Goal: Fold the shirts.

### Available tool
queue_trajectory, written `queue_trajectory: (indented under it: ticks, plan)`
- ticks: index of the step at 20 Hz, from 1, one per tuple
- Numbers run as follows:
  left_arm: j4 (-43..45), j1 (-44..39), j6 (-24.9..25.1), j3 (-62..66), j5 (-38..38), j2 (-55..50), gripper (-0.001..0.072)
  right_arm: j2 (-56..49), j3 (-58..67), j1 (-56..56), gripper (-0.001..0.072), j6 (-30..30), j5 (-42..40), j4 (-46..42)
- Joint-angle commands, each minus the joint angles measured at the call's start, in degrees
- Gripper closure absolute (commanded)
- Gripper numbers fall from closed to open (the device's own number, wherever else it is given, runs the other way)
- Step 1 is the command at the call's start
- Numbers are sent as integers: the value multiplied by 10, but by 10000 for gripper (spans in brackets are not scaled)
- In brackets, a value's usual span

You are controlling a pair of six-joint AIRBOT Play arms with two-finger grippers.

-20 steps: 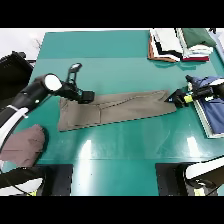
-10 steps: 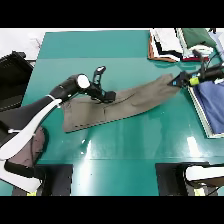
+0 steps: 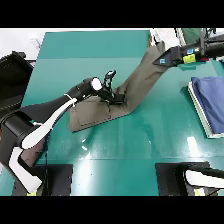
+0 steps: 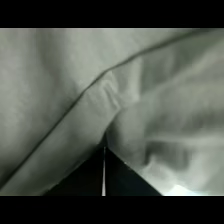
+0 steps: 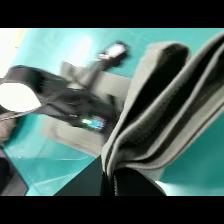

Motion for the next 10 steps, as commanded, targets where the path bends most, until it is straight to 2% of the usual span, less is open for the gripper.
queue_trajectory:
  ticks: [1, 6, 10]
  plan:
    - [-2, 4, -3, 23, -14, -3, 687, 5, 22, 55, 696, 16, -21, 5]
    - [15, 92, -3, 53, -70, 73, 686, -1, 19, 130, 695, 17, -51, 5]
    - [105, 203, 4, 53, -123, 209, 687, -37, 19, 252, 695, 17, -133, 5]
